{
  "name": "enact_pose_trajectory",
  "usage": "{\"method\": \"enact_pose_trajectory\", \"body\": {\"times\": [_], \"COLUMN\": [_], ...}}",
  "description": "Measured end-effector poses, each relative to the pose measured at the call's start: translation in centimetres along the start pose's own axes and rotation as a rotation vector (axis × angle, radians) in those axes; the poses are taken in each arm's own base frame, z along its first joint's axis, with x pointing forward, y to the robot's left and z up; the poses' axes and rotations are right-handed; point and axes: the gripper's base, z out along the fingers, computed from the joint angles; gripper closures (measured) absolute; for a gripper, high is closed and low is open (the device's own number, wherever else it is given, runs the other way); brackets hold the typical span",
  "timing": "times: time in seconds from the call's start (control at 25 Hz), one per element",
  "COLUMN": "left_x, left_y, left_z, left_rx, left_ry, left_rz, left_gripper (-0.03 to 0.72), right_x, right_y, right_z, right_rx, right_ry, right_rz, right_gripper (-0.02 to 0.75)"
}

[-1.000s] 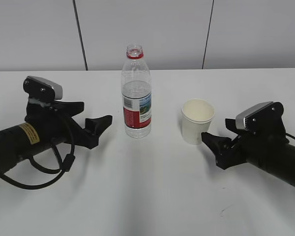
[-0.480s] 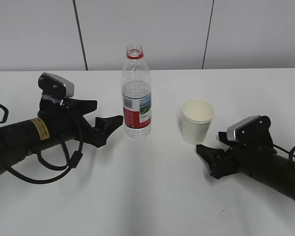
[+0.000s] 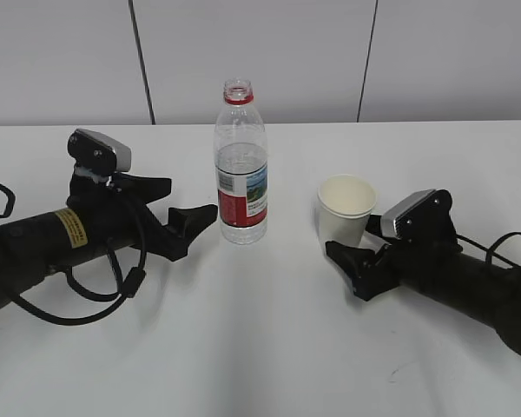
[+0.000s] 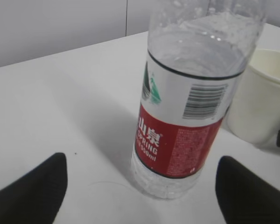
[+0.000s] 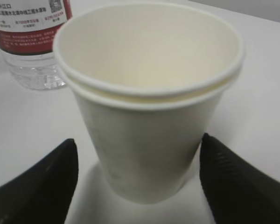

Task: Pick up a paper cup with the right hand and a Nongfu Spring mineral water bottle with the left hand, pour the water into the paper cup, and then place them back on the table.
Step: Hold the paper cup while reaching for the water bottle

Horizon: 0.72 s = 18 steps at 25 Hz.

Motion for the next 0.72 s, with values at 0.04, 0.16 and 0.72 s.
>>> {"method": "enact_pose_trajectory", "body": {"times": [0.04,0.16,0.72], "left_x": [0.0,0.0,0.0], "left_y": [0.0,0.0,-0.1], "left_z": [0.0,0.0,0.0], "left_rx": [0.000,0.003,0.014], "left_ry": [0.000,0.001,0.004], "left_rz": [0.000,0.002,0.001], "left_gripper": [0.109,0.109,0.109], "right_x": [0.1,0.4,-0.3], "right_y": [0.0,-0.2,-1.0], "right_z": [0.2,0.9,2.6], "right_rx": [-0.010,-0.017,-0.016], "right_ry": [-0.001,-0.007,-0.054], "right_rz": [-0.005,-0.011,-0.004], "right_gripper": [0.139,0.139,0.150]}}
